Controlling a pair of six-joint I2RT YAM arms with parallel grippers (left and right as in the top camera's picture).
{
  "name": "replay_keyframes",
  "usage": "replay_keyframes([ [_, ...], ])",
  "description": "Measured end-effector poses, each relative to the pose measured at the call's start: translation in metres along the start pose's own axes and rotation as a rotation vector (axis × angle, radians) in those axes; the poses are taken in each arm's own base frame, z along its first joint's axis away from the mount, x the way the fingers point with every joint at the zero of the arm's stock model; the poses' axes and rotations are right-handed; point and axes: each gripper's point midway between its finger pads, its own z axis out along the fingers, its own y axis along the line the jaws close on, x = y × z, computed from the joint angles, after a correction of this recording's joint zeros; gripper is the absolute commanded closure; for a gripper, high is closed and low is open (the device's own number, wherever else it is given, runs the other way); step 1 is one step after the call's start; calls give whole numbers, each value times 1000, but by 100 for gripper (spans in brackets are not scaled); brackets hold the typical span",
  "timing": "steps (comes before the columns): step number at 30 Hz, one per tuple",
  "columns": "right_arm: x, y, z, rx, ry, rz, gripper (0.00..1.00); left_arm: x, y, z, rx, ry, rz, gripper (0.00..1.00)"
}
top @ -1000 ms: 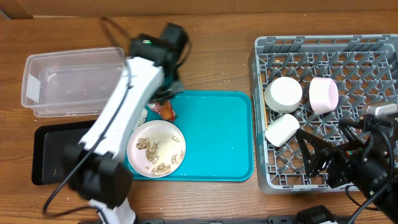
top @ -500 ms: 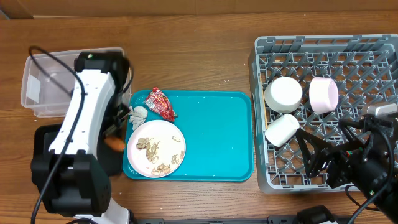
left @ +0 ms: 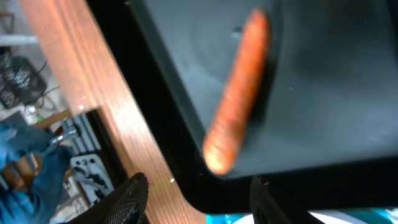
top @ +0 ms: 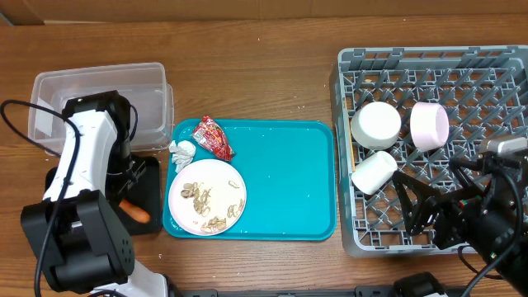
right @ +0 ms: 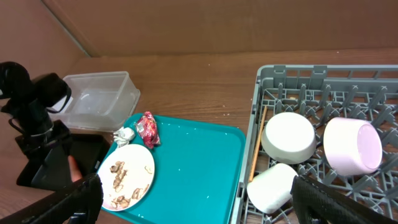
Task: Sort waste into correct bins and load items into the dishwasher
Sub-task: 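Carry the carrot left and drop it onto the black tray, then grasp the red wrapper with the left gripper and drop it in the clear bin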
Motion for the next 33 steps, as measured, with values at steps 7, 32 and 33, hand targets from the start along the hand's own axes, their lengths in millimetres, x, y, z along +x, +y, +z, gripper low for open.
replay_keyframes([
  [7, 0, 0, 0, 0, 0, 0, 0, 4, -58, -65, 248, -152, 242, 36],
  [32, 0, 0, 0, 0, 0, 0, 0, 137, -236, -31, 367, -381, 885, 55],
  [33, 0, 0, 0, 0, 0, 0, 0, 136, -236, -31, 364, -385, 880, 64],
])
